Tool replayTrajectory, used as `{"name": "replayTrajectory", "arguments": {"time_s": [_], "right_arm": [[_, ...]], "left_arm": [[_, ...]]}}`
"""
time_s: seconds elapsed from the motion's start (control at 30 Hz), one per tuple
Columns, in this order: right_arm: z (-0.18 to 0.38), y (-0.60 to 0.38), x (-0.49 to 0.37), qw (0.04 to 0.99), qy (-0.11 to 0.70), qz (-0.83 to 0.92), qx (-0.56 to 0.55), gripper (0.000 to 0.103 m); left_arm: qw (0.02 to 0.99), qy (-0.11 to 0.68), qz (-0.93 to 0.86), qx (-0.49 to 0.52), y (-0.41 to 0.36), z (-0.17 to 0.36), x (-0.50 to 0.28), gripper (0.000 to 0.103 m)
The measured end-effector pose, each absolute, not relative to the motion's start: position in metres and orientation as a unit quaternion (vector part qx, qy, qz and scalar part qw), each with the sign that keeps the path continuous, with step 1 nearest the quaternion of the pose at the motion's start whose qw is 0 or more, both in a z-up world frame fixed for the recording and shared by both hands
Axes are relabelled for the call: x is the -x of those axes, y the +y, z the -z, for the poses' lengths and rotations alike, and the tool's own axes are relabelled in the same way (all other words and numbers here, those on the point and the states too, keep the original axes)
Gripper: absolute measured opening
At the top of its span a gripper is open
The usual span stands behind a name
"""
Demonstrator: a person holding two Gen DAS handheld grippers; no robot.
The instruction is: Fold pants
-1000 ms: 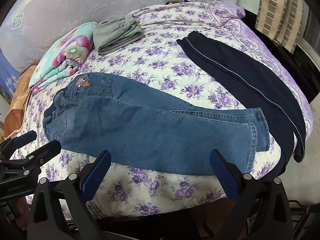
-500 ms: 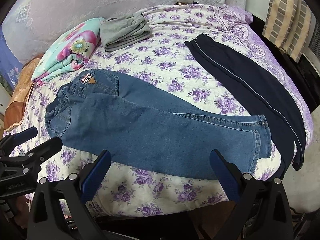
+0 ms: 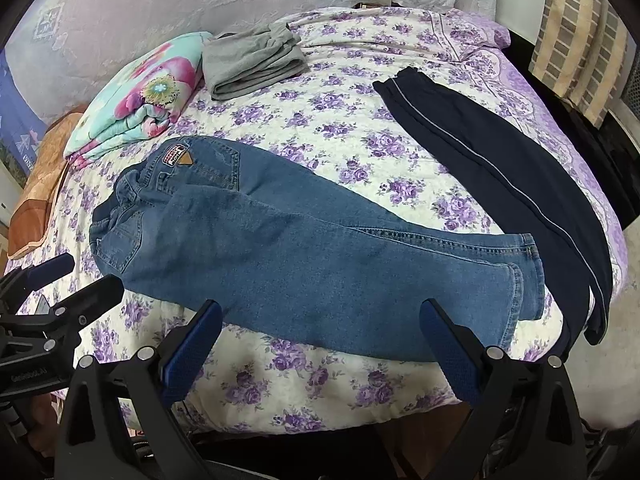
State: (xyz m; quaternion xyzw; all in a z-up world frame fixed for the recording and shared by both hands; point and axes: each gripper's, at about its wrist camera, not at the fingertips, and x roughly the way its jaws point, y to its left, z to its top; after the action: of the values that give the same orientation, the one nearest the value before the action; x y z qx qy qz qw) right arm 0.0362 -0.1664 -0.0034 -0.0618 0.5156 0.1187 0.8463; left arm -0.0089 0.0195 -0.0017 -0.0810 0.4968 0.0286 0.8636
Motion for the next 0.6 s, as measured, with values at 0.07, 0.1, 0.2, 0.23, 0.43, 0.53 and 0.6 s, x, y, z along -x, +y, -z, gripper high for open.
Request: {"name": "replayTrajectory", "arguments": {"time_s": [0.07,0.1,0.2,0.23,0.43,0.53,0.6], "right_arm": [[0.004,-0.166,-0.037,0.846,0.517,-0.119,0.062,0.099],[0.004,-0.166,-0.036,0.846,0.516,-0.118,0.061,0.099],[0.006,-0.165,-0.037,0.845,0.519,-0.118,0.062,0.099],[0.007,-0.164,-0.037,0.844,0.519,-0.119,0.062,0.099],[0.013,-0.160,-0.039,0.840,0.525,-0.123,0.065,0.099],[0.015,-0.158,-0.040,0.838,0.528,-0.125,0.066,0.099],[0.016,-0.158,-0.041,0.837,0.529,-0.125,0.066,0.099]], "left_arm": [[0.863,0.497,-0.028,0.081,0.020,0.002,0.008,0.098],[0.863,0.497,-0.029,0.082,0.019,0.002,0.008,0.098],[0.863,0.498,-0.029,0.082,0.019,0.002,0.008,0.098],[0.862,0.499,-0.029,0.083,0.018,0.002,0.008,0.098],[0.862,0.499,-0.029,0.083,0.017,0.003,0.008,0.098],[0.861,0.500,-0.030,0.084,0.017,0.004,0.008,0.098],[0.861,0.501,-0.031,0.084,0.020,0.007,0.008,0.098]]}}
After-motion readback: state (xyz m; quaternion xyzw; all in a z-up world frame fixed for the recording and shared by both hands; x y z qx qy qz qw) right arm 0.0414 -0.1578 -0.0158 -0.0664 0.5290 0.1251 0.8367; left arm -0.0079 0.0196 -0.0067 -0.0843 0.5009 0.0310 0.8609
